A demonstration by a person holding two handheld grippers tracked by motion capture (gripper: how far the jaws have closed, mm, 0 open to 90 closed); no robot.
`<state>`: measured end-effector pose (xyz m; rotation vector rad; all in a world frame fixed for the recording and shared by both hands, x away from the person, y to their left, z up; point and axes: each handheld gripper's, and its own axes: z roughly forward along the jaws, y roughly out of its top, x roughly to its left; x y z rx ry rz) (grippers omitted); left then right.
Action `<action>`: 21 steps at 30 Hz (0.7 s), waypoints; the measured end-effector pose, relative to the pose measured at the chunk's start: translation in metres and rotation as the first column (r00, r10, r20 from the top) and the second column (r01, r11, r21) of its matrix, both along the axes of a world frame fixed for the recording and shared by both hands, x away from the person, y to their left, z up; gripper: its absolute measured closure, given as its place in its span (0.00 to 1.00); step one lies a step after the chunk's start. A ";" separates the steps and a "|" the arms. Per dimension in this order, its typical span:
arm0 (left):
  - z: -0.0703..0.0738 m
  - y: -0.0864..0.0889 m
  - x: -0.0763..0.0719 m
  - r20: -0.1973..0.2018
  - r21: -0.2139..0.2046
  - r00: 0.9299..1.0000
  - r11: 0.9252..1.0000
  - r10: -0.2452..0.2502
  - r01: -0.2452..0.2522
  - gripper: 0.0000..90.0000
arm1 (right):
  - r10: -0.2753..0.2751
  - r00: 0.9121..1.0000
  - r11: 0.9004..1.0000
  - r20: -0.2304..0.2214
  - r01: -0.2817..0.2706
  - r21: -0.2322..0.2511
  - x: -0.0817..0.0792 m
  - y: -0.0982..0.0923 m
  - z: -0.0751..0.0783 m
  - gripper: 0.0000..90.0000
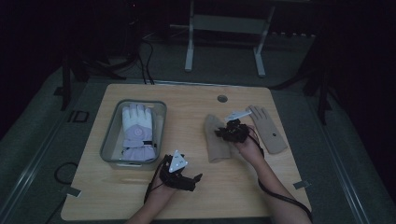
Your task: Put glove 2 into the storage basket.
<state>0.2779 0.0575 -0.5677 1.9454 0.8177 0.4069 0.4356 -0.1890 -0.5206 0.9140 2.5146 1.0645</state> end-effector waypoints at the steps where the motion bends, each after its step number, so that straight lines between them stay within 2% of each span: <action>1: 0.000 0.000 0.000 -0.001 -0.005 1.000 1.000 0.002 -0.002 0.02 | 0.000 1.000 1.000 0.000 0.000 0.000 0.000 0.000 0.000 0.86; 3: 0.001 0.001 -0.001 0.007 -0.011 1.000 1.000 0.009 -0.009 0.02 | 0.034 0.999 0.999 0.038 -0.034 0.003 -0.013 0.011 0.007 0.86; 7: 0.001 0.003 -0.002 0.010 -0.020 1.000 1.000 0.013 -0.013 0.02 | 0.027 0.999 1.000 0.038 -0.027 0.004 -0.022 0.015 0.004 0.86; 8: 0.000 0.004 -0.002 0.013 -0.022 1.000 1.000 0.016 -0.016 0.02 | 0.033 0.999 0.999 0.019 -0.033 -0.004 -0.025 0.013 -0.004 0.86; 11: -0.001 0.003 -0.002 0.013 -0.015 1.000 1.000 0.014 -0.014 0.02 | 0.030 1.000 0.999 -0.002 -0.030 -0.016 -0.024 0.011 -0.010 0.86; 12: -0.002 0.003 -0.002 0.014 -0.017 1.000 1.000 0.018 -0.018 0.02 | 0.023 0.999 0.999 -0.030 -0.023 -0.026 -0.021 0.007 -0.017 0.85; 14: -0.003 0.002 -0.002 0.013 -0.012 1.000 1.000 0.016 -0.016 0.02 | 0.024 0.999 0.999 -0.032 -0.025 -0.031 -0.020 0.006 -0.019 0.84; 17: -0.005 0.001 -0.001 -0.001 -0.015 1.000 1.000 0.012 -0.012 0.02 | 0.024 0.998 0.998 -0.051 -0.027 -0.059 -0.016 0.003 -0.029 0.77; 19: -0.006 0.001 -0.001 -0.007 -0.011 1.000 1.000 0.016 -0.016 0.02 | 0.037 0.997 0.998 -0.072 -0.040 -0.039 -0.014 0.001 -0.030 0.71; 21: -0.006 0.001 -0.001 -0.009 -0.014 1.000 1.000 0.016 -0.016 0.02 | 0.051 0.997 0.997 -0.064 -0.054 -0.049 -0.014 0.001 -0.031 0.62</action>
